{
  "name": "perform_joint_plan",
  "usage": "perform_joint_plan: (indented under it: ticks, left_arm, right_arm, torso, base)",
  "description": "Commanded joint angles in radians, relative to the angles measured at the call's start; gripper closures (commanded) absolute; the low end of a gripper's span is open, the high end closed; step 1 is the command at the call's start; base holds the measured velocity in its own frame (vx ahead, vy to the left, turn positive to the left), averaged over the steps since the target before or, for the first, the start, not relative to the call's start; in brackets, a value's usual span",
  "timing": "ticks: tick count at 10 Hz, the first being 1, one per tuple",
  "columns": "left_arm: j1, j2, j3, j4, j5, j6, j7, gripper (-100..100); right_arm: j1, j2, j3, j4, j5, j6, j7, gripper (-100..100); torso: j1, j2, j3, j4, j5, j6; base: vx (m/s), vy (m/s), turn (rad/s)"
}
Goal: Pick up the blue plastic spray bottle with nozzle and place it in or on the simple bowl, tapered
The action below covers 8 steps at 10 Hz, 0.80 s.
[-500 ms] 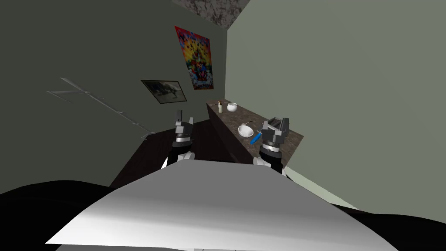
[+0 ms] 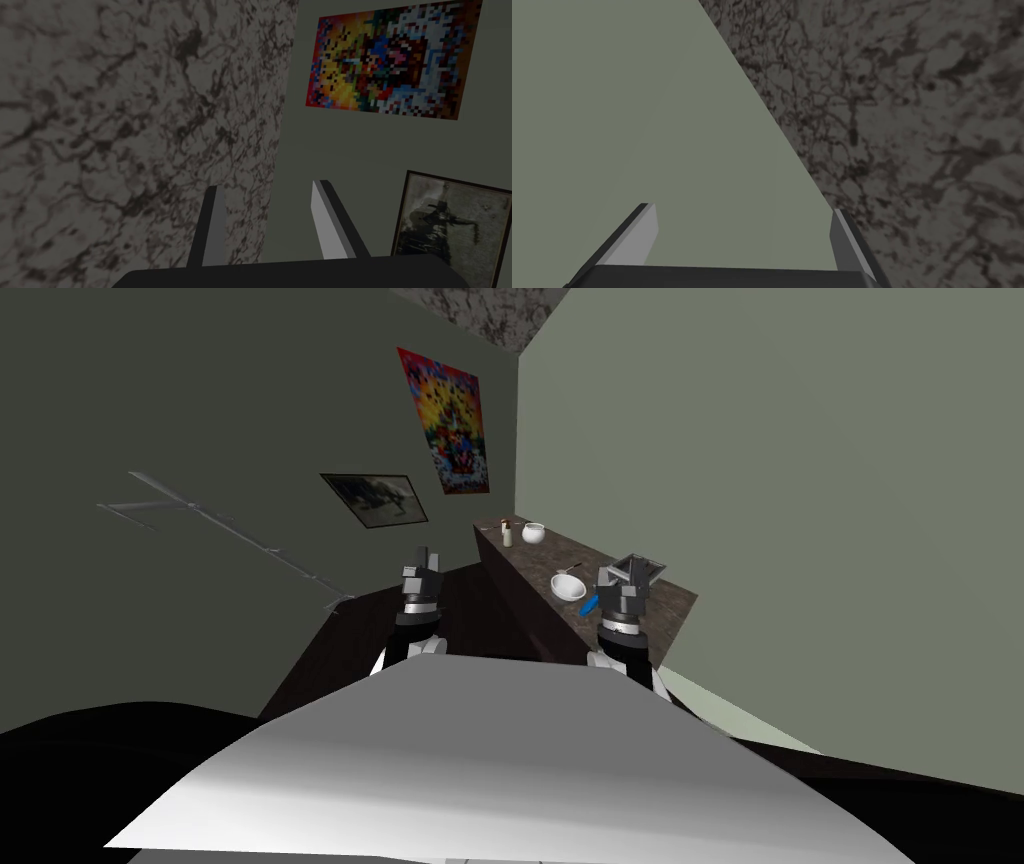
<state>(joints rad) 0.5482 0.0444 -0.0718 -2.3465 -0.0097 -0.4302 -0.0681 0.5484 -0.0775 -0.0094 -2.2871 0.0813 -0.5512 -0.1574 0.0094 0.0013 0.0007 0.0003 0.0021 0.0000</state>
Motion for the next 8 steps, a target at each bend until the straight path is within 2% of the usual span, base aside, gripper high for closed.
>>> perform_joint_plan:
  ticks: [1,4,5,8]
  left_arm:
    - [0.0,0.0,0.0,0.0,0.0,0.0,0.0,0]
    - [0.0,0.0,0.0,0.0,0.0,0.0,0.0,0]
    - [0.0,0.0,0.0,0.0,0.0,0.0,0.0,0]
    - [0.0,0.0,0.0,0.0,0.0,0.0,0.0,0]
  right_arm:
    - [-0.007,-0.034,-0.005,0.0,0.009,0.042,-0.003,-100]
    - [-0.011,-0.084,-0.016,0.002,0.034,0.121,-0.002,-100]
    - [-0.011,-0.084,-0.016,0.002,0.034,0.128,-0.002,-100]
    - [-0.013,-0.122,-0.035,0.011,0.066,0.226,0.01,-100]
  torso:
    - [0.0,0.0,0.0,0.0,0.0,0.0]
    - [0.004,0.0,0.0,0.0,0.001,0.0]
    - [0.004,0.0,0.0,0.0,0.001,0.0]
    - [0.001,-0.001,-0.001,0.0,0.0,0.0]
  base:
    - [-0.022,0.167,-0.063]
    - [-0.028,0.196,-0.085]
    - [-0.021,0.124,-0.039]
    - [0.001,0.151,-0.094]
